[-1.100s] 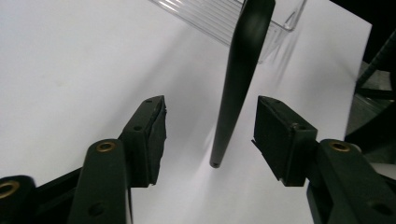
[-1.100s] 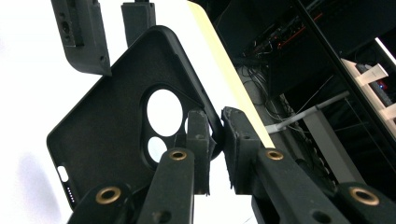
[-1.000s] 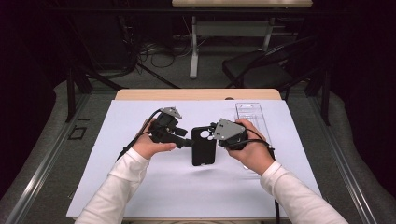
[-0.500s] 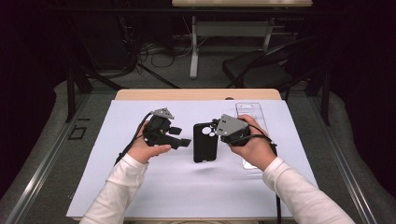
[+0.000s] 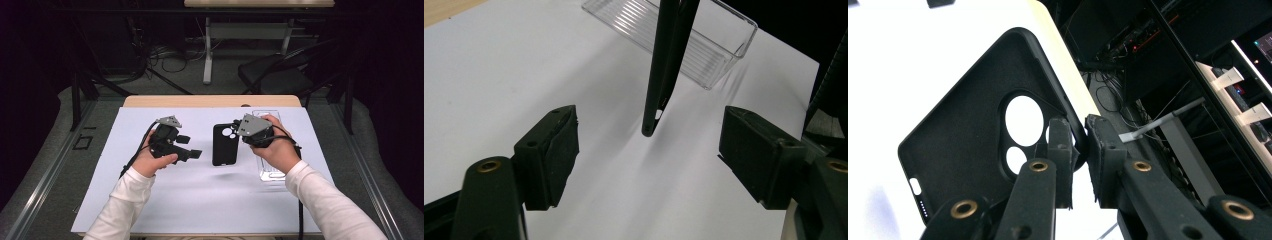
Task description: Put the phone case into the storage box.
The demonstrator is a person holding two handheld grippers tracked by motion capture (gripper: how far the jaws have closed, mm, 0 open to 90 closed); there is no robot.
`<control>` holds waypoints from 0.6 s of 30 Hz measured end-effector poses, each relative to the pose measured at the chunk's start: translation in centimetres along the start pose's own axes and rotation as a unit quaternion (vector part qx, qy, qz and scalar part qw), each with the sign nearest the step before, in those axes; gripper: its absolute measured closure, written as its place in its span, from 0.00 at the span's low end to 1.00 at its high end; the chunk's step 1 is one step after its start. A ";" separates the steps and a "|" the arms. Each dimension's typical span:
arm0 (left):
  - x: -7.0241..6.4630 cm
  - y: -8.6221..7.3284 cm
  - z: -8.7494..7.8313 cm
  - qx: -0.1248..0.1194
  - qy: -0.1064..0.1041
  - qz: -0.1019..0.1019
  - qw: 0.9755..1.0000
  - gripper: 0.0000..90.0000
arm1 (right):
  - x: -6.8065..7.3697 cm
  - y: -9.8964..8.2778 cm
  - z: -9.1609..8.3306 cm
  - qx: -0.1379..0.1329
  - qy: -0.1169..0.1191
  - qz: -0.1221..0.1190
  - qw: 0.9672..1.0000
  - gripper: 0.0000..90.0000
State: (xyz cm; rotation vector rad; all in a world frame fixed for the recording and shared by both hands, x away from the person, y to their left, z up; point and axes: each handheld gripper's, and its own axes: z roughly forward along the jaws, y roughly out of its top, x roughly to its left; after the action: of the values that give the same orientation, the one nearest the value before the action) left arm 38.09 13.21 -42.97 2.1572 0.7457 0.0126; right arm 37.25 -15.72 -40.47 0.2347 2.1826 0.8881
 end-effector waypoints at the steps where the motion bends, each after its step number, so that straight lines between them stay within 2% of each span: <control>1: 0.0 0.0 0.0 0.001 0.001 0.001 1.000 0.23 | -0.1 0.0 0.0 0.001 -0.001 -0.001 1.000 0.91; 2: 0.1 -0.1 -0.1 0.001 0.002 -0.003 1.000 0.20 | -0.3 -0.1 -0.1 0.001 -0.002 -0.004 1.000 0.91; 8: 0.6 -0.3 -0.1 -0.004 0.002 -0.012 1.000 0.17 | -1.2 -0.2 -0.4 0.002 -0.007 -0.009 1.000 0.91; 10: 0.7 -0.4 0.0 0.000 0.017 -0.014 1.000 0.16 | -1.5 -0.2 -0.4 0.002 -0.010 -0.008 1.000 0.91; 14: 0.8 -0.4 0.0 0.003 0.021 -0.012 1.000 0.10 | -2.1 -0.5 -0.5 0.007 -0.016 -0.013 1.000 0.91; 15: 0.8 -0.5 0.1 0.005 0.029 -0.009 1.000 0.08 | -2.2 -0.5 -0.5 0.006 -0.018 -0.014 1.000 0.91; 18: 0.9 -0.5 0.2 0.005 0.031 -0.011 0.999 0.07 | -2.6 -0.8 -0.6 0.009 -0.020 -0.009 1.000 0.91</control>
State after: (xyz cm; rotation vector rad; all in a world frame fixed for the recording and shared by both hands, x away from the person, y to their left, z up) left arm 38.58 13.81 -43.66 2.1662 0.8055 0.0645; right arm 38.77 -17.71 -39.22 0.2386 2.1521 0.8471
